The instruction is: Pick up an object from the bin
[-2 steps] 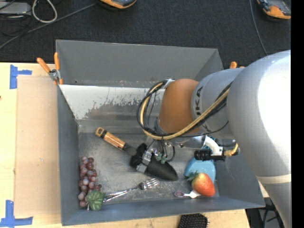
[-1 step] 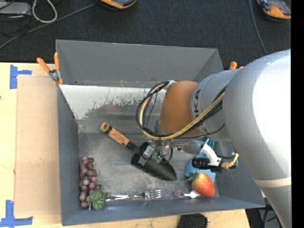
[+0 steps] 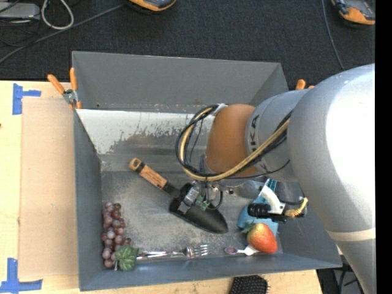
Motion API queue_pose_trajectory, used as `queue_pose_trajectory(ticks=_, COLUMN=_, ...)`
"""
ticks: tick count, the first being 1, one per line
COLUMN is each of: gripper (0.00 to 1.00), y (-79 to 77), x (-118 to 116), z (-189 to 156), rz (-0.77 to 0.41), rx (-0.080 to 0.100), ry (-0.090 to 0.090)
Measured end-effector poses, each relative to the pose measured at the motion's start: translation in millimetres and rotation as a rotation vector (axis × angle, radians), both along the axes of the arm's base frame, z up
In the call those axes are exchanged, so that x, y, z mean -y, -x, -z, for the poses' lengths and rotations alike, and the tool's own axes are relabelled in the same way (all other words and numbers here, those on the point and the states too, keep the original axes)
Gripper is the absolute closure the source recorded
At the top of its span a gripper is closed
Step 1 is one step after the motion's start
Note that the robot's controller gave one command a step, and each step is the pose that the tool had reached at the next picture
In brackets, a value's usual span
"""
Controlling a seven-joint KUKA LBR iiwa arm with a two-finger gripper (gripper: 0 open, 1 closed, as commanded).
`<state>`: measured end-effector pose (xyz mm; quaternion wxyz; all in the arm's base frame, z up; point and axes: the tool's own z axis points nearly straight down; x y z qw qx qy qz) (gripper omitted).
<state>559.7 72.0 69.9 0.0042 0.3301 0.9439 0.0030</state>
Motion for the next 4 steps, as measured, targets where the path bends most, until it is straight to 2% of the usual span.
queue_pose_trajectory(ticks=2, gripper=1.00, y=1.2, x=0.7, z=-18.3, rz=-0.001, rx=-0.004, ry=-0.001)
queue_pose_trajectory(ticks=3, gripper=1.00, y=3.3, x=1.1, z=-60.0, rz=-0.002, rx=-0.012, ry=0.001)
queue_pose_trajectory(ticks=4, gripper=1.00, y=2.8, x=1.3, z=-95.5, rz=-0.004, rx=-0.011, ry=0.001)
